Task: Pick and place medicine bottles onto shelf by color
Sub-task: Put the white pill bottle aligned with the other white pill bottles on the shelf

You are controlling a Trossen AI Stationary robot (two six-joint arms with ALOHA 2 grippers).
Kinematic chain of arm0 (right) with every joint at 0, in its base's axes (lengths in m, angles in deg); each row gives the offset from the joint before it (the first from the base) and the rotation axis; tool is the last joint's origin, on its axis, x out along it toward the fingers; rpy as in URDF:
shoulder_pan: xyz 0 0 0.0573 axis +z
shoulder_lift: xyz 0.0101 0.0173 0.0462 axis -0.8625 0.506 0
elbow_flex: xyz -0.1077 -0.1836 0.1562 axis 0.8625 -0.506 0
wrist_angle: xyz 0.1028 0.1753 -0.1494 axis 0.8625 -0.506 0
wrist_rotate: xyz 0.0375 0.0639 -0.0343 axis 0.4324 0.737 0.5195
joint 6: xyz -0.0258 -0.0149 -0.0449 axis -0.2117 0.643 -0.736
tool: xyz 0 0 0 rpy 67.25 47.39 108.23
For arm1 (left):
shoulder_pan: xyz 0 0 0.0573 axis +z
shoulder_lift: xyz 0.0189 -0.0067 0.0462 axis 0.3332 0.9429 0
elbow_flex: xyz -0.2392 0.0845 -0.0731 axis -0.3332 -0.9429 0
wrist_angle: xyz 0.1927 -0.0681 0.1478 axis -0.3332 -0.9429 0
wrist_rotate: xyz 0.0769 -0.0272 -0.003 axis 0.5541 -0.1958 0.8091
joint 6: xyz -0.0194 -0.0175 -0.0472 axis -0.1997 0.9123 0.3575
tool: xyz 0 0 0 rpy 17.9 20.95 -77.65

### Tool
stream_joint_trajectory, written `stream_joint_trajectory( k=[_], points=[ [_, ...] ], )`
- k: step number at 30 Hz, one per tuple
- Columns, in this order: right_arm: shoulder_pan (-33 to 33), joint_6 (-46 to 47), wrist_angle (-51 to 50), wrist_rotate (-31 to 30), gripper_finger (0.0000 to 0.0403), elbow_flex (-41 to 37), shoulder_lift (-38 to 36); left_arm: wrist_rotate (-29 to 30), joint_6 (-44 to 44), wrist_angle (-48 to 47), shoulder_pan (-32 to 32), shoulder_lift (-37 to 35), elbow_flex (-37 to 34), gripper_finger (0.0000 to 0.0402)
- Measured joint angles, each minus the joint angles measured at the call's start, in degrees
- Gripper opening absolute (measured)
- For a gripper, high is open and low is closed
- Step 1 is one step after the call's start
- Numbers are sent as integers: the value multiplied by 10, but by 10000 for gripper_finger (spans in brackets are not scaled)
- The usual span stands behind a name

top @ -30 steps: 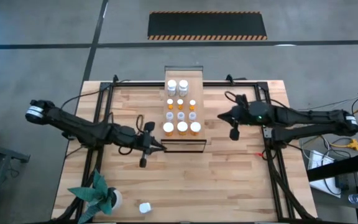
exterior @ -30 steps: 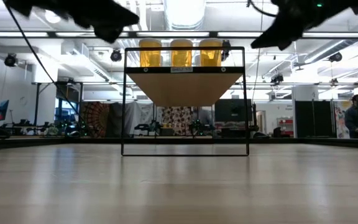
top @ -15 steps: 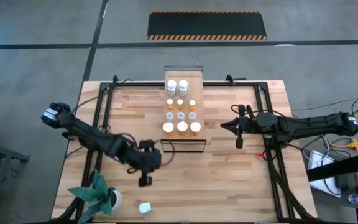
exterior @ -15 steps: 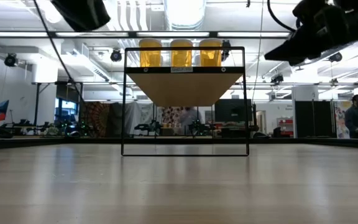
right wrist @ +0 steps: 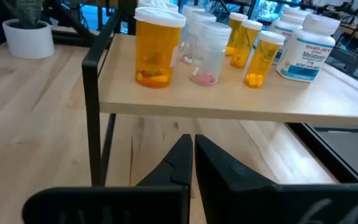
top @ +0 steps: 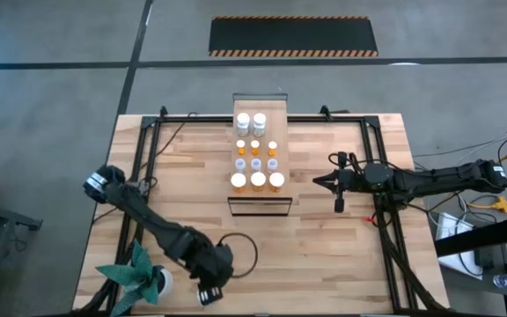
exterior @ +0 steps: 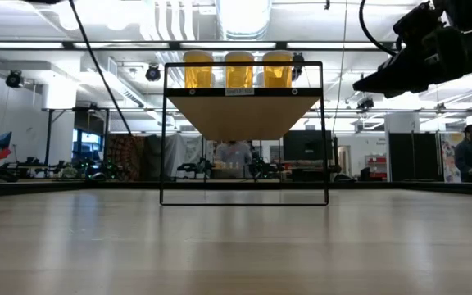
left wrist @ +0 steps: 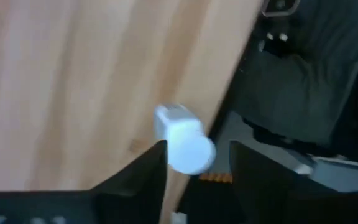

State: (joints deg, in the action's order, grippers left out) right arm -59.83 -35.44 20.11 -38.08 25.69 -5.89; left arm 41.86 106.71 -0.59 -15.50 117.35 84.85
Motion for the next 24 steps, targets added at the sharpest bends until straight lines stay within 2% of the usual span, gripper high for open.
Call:
stream_joint_trajectory(
  k=[4,8,12,16,19,24],
  points=[
    [0,-7,0,0,9,-4,0,-29,68,-3,-26,32,33,195],
    [0,-17,-1,0,9,-11,0,-30,133,-4,-49,60,52,230],
    [0,-22,0,0,9,-12,0,-32,154,-5,-60,84,66,257],
    [0,-25,0,0,9,-12,0,-30,154,-26,-67,100,67,267],
    [0,-27,0,0,9,-13,0,-13,146,-60,-74,107,65,268],
    [0,-27,0,0,9,-13,0,21,127,-58,-80,109,66,268]
  ],
)
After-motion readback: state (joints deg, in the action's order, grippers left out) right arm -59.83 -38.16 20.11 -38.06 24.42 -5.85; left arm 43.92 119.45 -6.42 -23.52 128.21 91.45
